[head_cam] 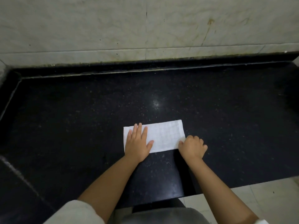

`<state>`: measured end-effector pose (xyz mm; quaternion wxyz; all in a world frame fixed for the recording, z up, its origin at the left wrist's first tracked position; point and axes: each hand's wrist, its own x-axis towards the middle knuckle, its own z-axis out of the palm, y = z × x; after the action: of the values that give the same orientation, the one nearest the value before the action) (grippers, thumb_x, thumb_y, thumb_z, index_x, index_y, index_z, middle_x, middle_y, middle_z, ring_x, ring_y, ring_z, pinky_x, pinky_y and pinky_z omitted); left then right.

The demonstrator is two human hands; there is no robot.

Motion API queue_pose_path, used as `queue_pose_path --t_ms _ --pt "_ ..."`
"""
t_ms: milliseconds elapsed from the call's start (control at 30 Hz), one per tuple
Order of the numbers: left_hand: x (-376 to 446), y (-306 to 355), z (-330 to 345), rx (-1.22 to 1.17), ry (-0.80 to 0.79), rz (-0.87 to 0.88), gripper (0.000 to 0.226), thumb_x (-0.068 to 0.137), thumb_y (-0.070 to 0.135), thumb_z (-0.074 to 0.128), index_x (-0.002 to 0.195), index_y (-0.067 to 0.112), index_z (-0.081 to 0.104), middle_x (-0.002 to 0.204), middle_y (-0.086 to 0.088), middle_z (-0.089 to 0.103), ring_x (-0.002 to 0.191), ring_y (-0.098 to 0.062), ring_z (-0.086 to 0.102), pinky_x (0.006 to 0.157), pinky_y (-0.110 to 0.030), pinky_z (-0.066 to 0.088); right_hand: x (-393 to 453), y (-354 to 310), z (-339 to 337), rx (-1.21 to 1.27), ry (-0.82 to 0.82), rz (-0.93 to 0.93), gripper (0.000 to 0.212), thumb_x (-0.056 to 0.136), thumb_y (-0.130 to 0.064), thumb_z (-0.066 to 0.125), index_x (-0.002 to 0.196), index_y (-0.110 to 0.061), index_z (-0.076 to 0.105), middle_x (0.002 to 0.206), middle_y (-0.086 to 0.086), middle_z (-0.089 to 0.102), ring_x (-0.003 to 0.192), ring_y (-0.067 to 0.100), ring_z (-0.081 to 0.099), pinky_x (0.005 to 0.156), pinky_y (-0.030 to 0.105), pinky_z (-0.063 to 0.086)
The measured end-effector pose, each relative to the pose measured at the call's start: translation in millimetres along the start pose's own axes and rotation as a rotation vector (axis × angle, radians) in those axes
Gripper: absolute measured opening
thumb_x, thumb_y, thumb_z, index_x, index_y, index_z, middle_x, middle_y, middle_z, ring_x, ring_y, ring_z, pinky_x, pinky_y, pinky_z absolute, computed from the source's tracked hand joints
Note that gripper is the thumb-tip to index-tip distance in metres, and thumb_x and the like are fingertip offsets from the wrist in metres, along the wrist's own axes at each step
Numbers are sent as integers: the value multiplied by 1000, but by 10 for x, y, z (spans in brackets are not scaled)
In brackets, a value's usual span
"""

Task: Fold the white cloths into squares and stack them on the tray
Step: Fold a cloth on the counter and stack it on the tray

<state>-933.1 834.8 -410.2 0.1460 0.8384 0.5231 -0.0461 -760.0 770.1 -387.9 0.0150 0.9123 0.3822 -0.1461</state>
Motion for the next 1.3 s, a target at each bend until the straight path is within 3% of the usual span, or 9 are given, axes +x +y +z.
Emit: queue_pose_path --t_ms 200,433,533,667,767,833,1033,1200,1300 --pt "-13 8 62 22 -32 -20 65 98 48 21 149 16 -2 158 -7 -11 145 -22 -13 117 -36 -9 31 -86 -47 112 -97 99 22 91 -21 45 101 -7 60 113 10 58 110 27 49 93 37 36" --pt "-128 -336 -212 -224 198 -39 55 98 31 37 147 10 21 157 -8 12 147 -21 2 119 -35 4 -174 -574 -380 621 205 -232 18 80 -9 58 66 -6 47 71 9 52 67 23 50 60 28 33" --pt "-318 -721 -209 -254 255 -175 51 96 22 44 142 4 33 154 -14 21 145 -26 12 117 -41 14 -488 -1007 -184 528 330 -564 14 66 -7 63 57 -7 53 56 6 56 53 24 53 53 25 33" --pt "-588 -1111 -106 -265 268 -268 45 94 18 50 134 -1 43 149 -19 31 142 -32 22 115 -47 24 -752 -1178 360 180 186 -819 25 43 -12 79 56 -16 59 56 -3 58 48 16 56 44 21 41" --pt "-706 -1228 -72 -279 308 -269 42 94 19 48 131 -2 48 146 -20 36 141 -33 24 113 -48 26 -743 -1058 504 179 132 -884 4 60 -13 61 63 -15 60 67 -2 60 55 17 58 48 22 38" --pt "-732 -1222 -55 -279 314 -263 40 93 17 49 128 -2 51 144 -20 40 139 -33 28 111 -49 28 -692 -990 497 200 97 -938 12 66 -14 50 68 -12 62 72 -1 62 59 19 59 53 20 36" --pt "-614 -874 -138 -306 301 -89 44 80 27 38 101 4 68 109 -14 67 99 -32 66 80 -41 55 -562 -803 318 157 119 -970 14 58 -17 60 68 -14 69 69 -4 67 61 16 65 57 21 49" --pt "-543 -632 -57 -286 306 176 33 76 30 45 87 14 72 96 -1 70 91 -17 65 75 -28 57 -493 -675 227 62 152 -941 25 45 -13 60 68 -19 69 74 -8 65 74 11 59 65 23 37" --pt "-498 -571 -23 -145 241 312 28 61 41 73 80 21 73 85 7 69 90 -8 46 68 -20 55 -389 -529 170 -72 101 -975 34 42 -14 61 72 -24 71 78 -7 67 69 15 65 56 24 46"
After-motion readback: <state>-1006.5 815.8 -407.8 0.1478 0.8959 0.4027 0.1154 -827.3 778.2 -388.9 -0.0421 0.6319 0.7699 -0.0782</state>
